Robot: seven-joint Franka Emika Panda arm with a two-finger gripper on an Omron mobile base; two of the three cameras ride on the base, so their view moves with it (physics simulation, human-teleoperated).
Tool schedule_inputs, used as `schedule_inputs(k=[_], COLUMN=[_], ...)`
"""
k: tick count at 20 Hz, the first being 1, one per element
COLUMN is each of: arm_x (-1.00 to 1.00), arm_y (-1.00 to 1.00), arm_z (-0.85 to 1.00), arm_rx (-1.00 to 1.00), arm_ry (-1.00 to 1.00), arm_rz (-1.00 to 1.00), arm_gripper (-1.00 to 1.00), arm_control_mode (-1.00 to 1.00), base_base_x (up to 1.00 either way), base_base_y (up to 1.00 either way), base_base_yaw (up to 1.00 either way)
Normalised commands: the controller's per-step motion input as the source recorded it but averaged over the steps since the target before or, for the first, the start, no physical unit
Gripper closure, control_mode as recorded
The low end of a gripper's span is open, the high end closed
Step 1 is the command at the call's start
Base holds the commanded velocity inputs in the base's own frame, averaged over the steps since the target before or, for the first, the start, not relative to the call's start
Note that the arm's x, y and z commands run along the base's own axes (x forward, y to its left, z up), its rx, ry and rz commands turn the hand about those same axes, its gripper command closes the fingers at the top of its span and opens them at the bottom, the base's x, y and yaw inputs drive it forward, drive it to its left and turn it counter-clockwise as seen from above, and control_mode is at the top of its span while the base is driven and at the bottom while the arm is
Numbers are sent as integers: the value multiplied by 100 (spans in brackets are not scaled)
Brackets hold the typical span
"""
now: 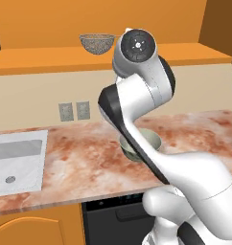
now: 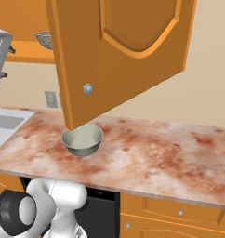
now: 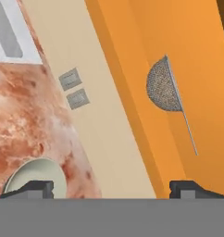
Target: Open the cabinet and setup a tea strainer by placing it in the bowl upright.
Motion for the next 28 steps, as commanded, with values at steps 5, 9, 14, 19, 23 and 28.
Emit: schedule_inputs(k=[5,9,14,19,23,28], arm_x=[24,30,31,21,21,39], arm_y=[1,0,0,1,7,0], arm_z=[30,43,10,-1,0,0], arm_rx=[-14,-9,-2,0,0,0], arm_ry=[-14,-9,4,7,0,0], arm_rz=[0,0,0,0,0,-11], arm_gripper=[-100,-100,-100,-100,-100,-100], arm_control_mode=[-100,-100,-100,-100,-100,-100], base_base_x=[0,0,0,0,0,0], base_base_y=[0,0,0,0,0,0], base_base_yaw=[0,0,0,0,0,0])
